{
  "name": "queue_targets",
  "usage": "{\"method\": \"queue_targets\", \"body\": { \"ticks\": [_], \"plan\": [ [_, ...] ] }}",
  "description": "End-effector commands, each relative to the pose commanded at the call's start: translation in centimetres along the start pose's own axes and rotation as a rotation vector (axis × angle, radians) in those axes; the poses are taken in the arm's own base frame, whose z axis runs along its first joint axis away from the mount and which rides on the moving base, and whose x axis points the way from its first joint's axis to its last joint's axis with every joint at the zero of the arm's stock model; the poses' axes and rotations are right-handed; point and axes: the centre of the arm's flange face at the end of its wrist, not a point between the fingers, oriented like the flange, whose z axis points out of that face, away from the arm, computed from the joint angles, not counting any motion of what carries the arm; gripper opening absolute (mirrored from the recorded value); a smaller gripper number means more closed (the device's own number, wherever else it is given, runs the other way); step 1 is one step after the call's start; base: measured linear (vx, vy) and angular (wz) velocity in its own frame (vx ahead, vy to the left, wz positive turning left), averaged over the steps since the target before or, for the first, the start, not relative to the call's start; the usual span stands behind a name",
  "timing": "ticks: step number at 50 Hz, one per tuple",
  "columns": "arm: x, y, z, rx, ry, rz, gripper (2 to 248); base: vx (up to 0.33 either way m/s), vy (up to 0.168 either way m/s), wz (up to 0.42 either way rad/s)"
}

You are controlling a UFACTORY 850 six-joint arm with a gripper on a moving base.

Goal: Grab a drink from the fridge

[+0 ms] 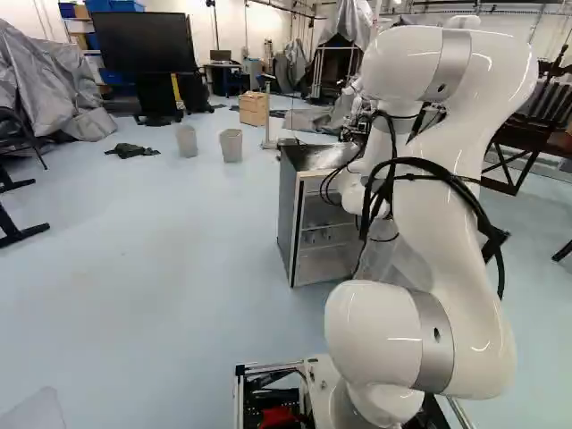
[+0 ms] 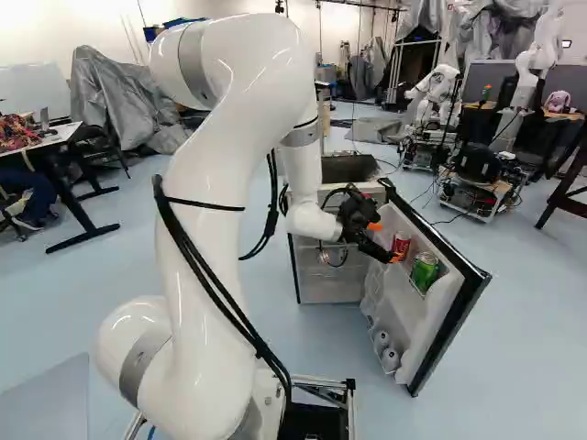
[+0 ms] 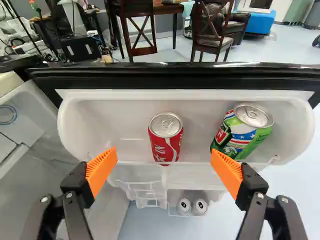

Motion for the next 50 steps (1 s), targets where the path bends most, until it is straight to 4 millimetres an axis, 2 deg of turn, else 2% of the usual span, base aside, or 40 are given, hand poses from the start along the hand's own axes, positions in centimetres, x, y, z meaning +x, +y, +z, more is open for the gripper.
{"method": "queue_targets", "body": {
  "ticks": [16, 50],
  "plan": [
    [1.3, 0.1, -0.5, 0.007, 0.002, 0.022, 247, 0.0, 0.0, 0.0],
    [1.5, -0.2, 1.7, -0.006, -0.067, 0.052, 247, 0.0, 0.0, 0.0]
  ]
}}
